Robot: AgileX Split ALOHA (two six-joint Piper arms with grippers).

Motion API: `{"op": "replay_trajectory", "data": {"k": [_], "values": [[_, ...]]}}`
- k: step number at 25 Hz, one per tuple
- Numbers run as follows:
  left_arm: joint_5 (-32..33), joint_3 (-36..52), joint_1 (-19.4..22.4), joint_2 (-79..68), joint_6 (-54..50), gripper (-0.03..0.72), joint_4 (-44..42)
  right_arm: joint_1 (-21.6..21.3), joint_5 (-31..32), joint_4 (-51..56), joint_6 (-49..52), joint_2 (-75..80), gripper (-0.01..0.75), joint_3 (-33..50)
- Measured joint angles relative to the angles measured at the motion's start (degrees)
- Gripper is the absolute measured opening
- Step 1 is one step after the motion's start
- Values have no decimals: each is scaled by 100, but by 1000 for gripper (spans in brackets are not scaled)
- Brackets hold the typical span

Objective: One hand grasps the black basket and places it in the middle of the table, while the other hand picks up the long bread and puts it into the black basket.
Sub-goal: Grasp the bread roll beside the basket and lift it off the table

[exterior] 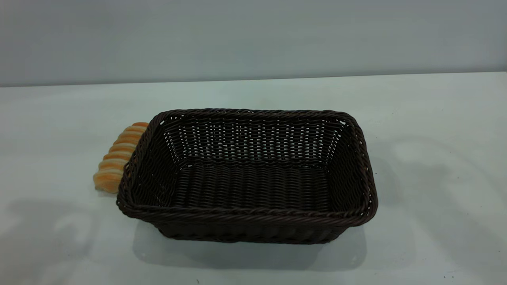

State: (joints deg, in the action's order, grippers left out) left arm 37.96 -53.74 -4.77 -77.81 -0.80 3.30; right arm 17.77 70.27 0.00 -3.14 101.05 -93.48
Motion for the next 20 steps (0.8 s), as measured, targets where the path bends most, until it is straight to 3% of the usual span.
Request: {"op": "replay_trajectory", "data": {"k": [8,14,20], "values": [[-1081,-951,0,-2416,80,472,204,0,33,97,0,-1541,525,1345],[-1425,-1594,0,-3679,729,472,351,0,65,114,0,-1992,525,1538],[-1694,-1928,0,-4610,2052,472,1233,0,65,120,0,-2005,525,1560]]}}
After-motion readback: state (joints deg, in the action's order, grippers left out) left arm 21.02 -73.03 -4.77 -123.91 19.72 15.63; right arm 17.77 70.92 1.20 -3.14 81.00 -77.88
